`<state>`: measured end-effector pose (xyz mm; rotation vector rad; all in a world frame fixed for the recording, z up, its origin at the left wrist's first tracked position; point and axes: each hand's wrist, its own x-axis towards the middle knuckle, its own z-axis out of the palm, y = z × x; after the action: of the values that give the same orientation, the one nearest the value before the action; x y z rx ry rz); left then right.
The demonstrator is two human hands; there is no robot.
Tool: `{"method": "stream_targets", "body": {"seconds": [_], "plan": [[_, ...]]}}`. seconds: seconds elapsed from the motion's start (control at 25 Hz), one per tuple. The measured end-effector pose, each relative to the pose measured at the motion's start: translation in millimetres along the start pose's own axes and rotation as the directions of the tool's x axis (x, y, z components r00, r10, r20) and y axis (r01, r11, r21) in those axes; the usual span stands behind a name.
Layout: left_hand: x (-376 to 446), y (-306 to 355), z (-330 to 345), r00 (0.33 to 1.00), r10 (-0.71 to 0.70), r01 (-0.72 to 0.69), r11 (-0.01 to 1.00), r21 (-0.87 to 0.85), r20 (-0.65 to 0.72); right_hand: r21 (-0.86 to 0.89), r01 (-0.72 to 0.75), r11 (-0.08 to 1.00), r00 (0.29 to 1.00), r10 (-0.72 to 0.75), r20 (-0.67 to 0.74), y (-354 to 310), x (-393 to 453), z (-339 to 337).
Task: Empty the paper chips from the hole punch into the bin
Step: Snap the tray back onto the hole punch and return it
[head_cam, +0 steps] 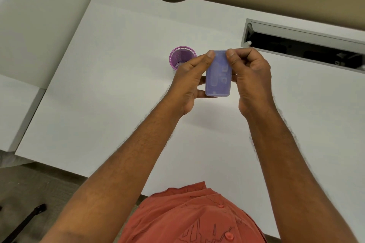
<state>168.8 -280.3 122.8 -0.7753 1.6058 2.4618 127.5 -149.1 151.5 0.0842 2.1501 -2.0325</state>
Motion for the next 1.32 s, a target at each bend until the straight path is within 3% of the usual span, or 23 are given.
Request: {"method": "stream_targets", "body": {"seconds": [0.16, 0.32, 0.48, 0.76, 0.96, 1.12, 1.32], "plan": [[-11, -4, 21, 0.997, -0.068, 0.071, 0.993, -0.098, 0.030, 0.051, 0.013, 0.999, 0.997, -0.009, -0.074, 6, -15, -18], [-18, -9, 37, 0.992, -0.117, 0.123, 0.975, -0.187, 0.042, -0.036, 0.036, 0.999, 0.988, -0.041, -0.150, 18, -33, -44], [-22, -16, 54, 0.990, -0.139, 0.144, 0.960, -0.240, 0.035, -0.064, -0.043, 0.997, 0.992, 0.035, -0.122, 28, -51, -72], [-28, -29, 96, 0.993, -0.107, 0.095, 0.972, -0.214, -0.043, -0.072, -0.005, 0.997, 0.999, 0.002, -0.039, 24, -63, -116], [-30, -37, 132, 0.995, -0.082, 0.075, 0.991, -0.113, -0.053, -0.095, -0.006, 0.995, 0.999, 0.002, -0.044, 21, -56, -151], [-27, -45, 160, 0.994, -0.084, 0.075, 0.989, -0.131, -0.067, -0.101, -0.016, 0.995, 0.997, 0.008, -0.073, 23, -52, -174], [-21, -55, 194, 0.987, -0.083, 0.069, 0.992, -0.105, -0.135, -0.262, 0.036, 0.964, 0.997, -0.054, -0.059, 30, -46, -195]]}}
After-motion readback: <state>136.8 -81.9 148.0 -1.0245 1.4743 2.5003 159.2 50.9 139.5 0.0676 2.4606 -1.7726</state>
